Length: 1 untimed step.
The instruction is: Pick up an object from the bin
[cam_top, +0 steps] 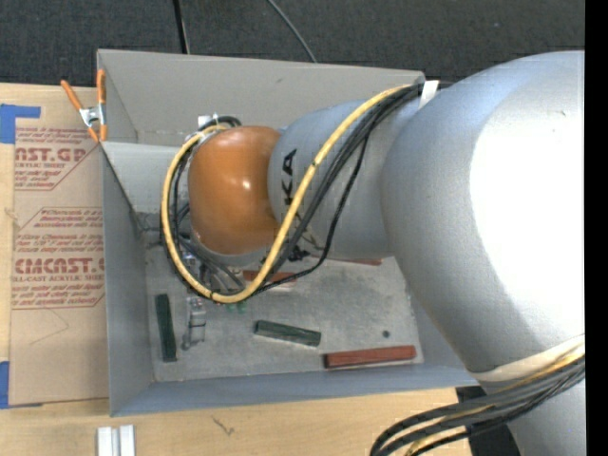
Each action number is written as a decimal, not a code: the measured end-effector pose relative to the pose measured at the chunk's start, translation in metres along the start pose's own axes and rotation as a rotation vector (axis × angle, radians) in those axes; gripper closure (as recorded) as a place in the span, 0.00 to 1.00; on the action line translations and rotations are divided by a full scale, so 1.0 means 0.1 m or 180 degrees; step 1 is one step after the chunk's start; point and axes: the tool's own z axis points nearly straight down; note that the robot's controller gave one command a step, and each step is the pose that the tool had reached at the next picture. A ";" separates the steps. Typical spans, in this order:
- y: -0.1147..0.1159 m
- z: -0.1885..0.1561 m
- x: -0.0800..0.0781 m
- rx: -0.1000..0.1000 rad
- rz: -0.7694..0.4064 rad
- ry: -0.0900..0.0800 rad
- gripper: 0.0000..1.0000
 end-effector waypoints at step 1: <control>0.09 0.31 0.13 -0.0001 -0.0992 0.0022 0.00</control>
Offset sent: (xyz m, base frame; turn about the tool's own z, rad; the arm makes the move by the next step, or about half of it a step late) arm 0.0055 0.0182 -0.0455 -0.3020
